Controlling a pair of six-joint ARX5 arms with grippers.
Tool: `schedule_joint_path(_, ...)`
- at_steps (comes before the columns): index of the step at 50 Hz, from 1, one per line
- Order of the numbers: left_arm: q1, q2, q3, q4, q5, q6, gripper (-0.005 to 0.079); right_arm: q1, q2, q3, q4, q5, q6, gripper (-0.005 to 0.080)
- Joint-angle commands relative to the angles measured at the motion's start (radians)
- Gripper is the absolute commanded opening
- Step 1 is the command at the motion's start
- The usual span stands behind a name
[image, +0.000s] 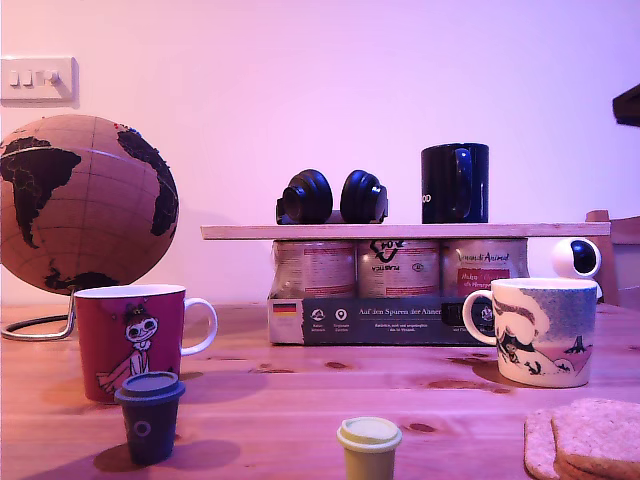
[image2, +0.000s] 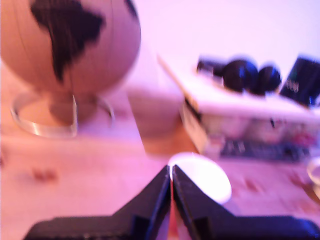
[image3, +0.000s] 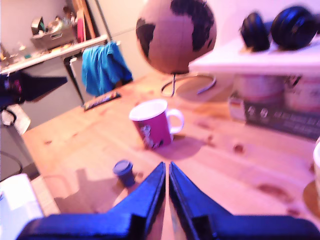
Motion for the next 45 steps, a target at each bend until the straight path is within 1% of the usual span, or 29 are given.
schedule_joint_path(1, -0.001, 0.064, 0.036, -0.006, 0.017, -0.013, -0.0019, 0.009, 0.017, 0.010, 0.005, 0.002, 0.000, -0.0012)
schedule_joint_path(10, -0.001, 0.286, 0.177, -0.076, 0.062, -0.014, -0.0019, 0.018, 0.040, 0.010, 0.006, 0.022, 0.000, -0.0012)
schedule_joint_path(14, -0.002, 0.402, 0.232, -0.107, 0.064, -0.010, -0.0019, 0.020, 0.044, 0.010, 0.007, 0.026, 0.000, -0.0012)
schedule_joint_path(22, -0.006, 0.616, 0.313, -0.113, 0.067, -0.006, -0.0019, 0.020, 0.049, 0.010, 0.013, 0.026, 0.000, -0.0012)
schedule_joint_path(24, -0.010, 0.671, 0.330, -0.113, 0.068, 0.010, -0.0019, 0.023, 0.049, 0.010, 0.012, 0.026, 0.000, -0.0012)
schedule_joint_path(28, -0.018, 0.760, 0.362, -0.123, 0.068, 0.021, -0.0019, 0.030, 0.049, 0.010, 0.011, 0.026, 0.000, -0.0012)
schedule_joint_path(32, -0.030, 0.842, 0.396, -0.134, 0.066, 0.060, -0.0019, 0.032, 0.049, 0.010, 0.012, 0.026, 0.000, -0.0012)
schedule_joint_path(37, -0.040, 0.934, 0.436, -0.138, 0.063, 0.069, -0.0019, 0.032, 0.049, 0.010, 0.012, 0.026, 0.000, -0.0012)
schedule_joint_path(45, -0.048, 1.060, 0.507, -0.162, 0.021, 0.091, -0.0019, 0.032, 0.049, 0.010, 0.012, 0.029, 0.000, -0.0012)
